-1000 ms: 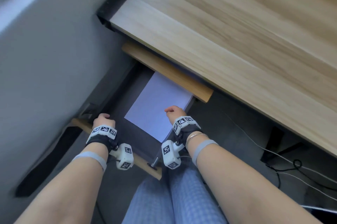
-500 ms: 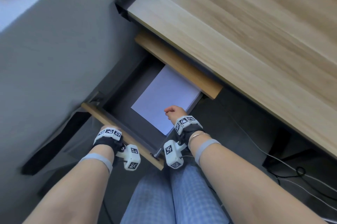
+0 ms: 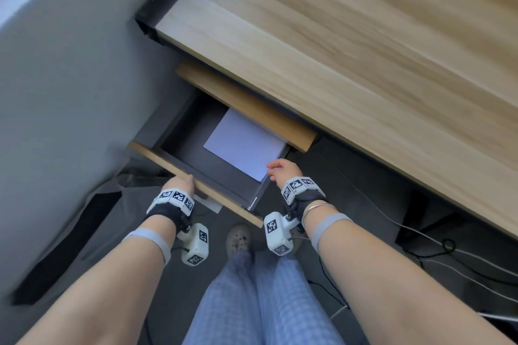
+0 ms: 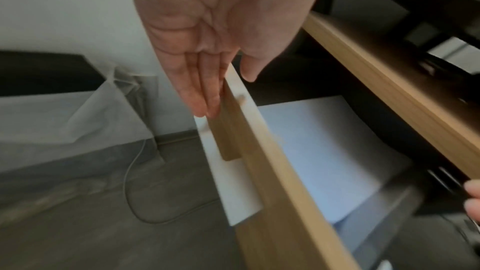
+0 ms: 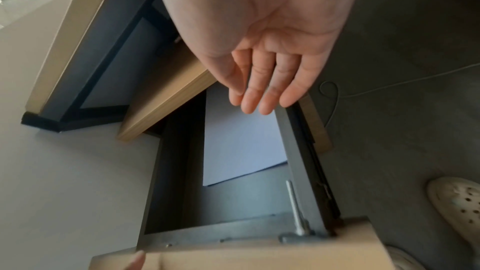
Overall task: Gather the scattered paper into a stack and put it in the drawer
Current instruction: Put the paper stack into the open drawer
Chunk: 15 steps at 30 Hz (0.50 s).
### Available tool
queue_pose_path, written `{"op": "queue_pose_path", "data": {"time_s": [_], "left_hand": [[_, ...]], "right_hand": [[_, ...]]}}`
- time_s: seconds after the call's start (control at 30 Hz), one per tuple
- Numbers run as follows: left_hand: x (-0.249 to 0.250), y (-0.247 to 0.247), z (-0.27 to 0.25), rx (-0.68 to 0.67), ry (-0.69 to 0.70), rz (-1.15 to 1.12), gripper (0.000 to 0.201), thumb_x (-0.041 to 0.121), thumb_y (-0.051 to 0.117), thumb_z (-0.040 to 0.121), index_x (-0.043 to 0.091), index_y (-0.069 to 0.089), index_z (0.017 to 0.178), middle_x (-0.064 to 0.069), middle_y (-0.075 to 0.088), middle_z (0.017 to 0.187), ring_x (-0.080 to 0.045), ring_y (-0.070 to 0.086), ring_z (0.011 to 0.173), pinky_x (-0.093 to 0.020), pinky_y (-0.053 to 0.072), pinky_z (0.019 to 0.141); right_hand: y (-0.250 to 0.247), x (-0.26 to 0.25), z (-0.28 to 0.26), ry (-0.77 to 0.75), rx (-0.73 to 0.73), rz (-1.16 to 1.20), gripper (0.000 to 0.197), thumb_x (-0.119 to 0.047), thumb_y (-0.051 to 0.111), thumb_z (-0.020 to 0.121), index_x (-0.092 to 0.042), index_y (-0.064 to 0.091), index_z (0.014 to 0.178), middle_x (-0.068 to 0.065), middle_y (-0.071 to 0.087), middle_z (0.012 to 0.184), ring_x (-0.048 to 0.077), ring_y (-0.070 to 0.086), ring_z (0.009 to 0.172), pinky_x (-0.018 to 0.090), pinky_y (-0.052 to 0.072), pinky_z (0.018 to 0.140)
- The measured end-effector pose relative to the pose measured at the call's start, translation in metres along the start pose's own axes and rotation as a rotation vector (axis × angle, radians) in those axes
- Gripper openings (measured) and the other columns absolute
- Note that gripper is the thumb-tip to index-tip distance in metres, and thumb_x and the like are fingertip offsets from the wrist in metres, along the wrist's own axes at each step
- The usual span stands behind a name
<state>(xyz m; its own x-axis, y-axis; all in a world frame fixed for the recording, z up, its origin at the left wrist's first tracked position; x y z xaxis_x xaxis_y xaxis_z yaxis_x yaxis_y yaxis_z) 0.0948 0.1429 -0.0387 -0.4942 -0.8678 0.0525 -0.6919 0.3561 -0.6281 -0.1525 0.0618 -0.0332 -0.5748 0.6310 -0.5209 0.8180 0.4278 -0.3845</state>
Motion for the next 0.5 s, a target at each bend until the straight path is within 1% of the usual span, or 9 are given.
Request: {"op": "queue_pose_path", "data": {"time_s": [0.07,0.13,0.2,0.27,0.33,0.37,0.4,0.5], "left_hand": [[0.018,0.008,-0.001,-0.002,0.099,0.052,0.05,0.034,0.029,0.099,-0.004,0.05,0.124,-0.021,0.056,0.129,-0.036,0.054,0.117,-0.038,0.041,0.095],[0.035,0.018,-0.003,-0.011,0.206,0.099,0.048,0.034,0.028,0.099,-0.001,0.054,0.12,-0.02,0.059,0.125,-0.036,0.056,0.113,-0.037,0.043,0.092],[0.053,0.026,-0.006,-0.004,0.303,0.115,0.045,0.034,0.03,0.099,0.002,0.057,0.115,-0.019,0.063,0.118,-0.035,0.057,0.109,-0.036,0.043,0.088],[0.069,0.031,-0.008,-0.004,0.389,0.13,0.041,0.031,0.031,0.099,0.005,0.056,0.118,-0.018,0.064,0.116,-0.035,0.058,0.108,-0.035,0.043,0.087],[0.084,0.033,-0.009,0.003,0.45,0.185,0.036,0.027,0.031,0.099,0.009,0.053,0.122,-0.017,0.064,0.117,-0.035,0.059,0.107,-0.036,0.044,0.088],[0.091,0.032,-0.009,0.011,0.471,0.215,0.034,0.023,0.032,0.098,0.01,0.052,0.123,-0.016,0.064,0.118,-0.035,0.059,0.107,-0.036,0.045,0.088],[0.097,0.032,-0.008,0.025,0.496,0.242,0.033,0.018,0.033,0.097,0.011,0.05,0.124,-0.015,0.063,0.119,-0.035,0.06,0.106,-0.037,0.046,0.088],[0.113,0.03,-0.004,0.05,0.545,0.297,0.045,0.002,0.032,0.088,0.014,0.046,0.129,-0.01,0.058,0.129,-0.034,0.059,0.111,-0.038,0.047,0.091]], "right_hand": [[-0.009,0.004,0.0,0.002,0.04,0.028,0.024,-0.007,0.051,0.089,-0.015,0.068,0.103,0.002,0.063,0.092,0.018,0.06,0.089,0.03,0.049,0.084],[-0.019,0.008,-0.003,-0.013,0.08,0.055,0.023,-0.006,0.051,0.089,-0.013,0.069,0.101,0.005,0.068,0.098,0.02,0.062,0.093,0.029,0.049,0.085],[-0.028,0.011,-0.005,-0.034,0.123,0.081,0.025,-0.004,0.048,0.089,-0.012,0.069,0.1,0.006,0.069,0.103,0.019,0.06,0.089,0.026,0.047,0.079],[-0.037,0.015,-0.006,-0.045,0.161,0.105,0.027,-0.002,0.047,0.088,-0.01,0.069,0.101,0.007,0.069,0.1,0.016,0.056,0.084,0.023,0.043,0.072],[-0.046,0.02,-0.005,-0.046,0.193,0.123,0.027,-0.002,0.046,0.088,-0.009,0.069,0.101,0.006,0.066,0.094,0.016,0.054,0.082,0.02,0.041,0.06],[-0.049,0.023,-0.003,-0.046,0.203,0.134,0.028,-0.001,0.046,0.088,-0.009,0.069,0.1,0.006,0.066,0.093,0.016,0.054,0.082,0.017,0.04,0.058],[-0.052,0.025,-0.002,-0.046,0.21,0.143,0.028,0.0,0.045,0.088,-0.008,0.069,0.1,0.005,0.066,0.094,0.017,0.055,0.082,0.015,0.039,0.058],[-0.058,0.032,0.003,-0.04,0.226,0.167,0.028,0.001,0.044,0.088,-0.007,0.069,0.101,0.002,0.064,0.09,0.017,0.054,0.081,0.014,0.038,0.057]]}}
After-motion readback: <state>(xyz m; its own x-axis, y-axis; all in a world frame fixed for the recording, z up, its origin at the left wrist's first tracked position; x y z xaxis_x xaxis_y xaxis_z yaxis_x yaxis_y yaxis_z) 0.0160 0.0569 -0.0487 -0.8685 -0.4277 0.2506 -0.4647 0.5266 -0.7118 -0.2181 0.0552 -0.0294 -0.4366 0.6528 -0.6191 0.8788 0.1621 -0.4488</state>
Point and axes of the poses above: each hand's wrist, its own z-axis towards the middle knuckle, its own y-axis out of the palm, x = y × z, the point moved 5 cm from there along z, towards the middle knuckle
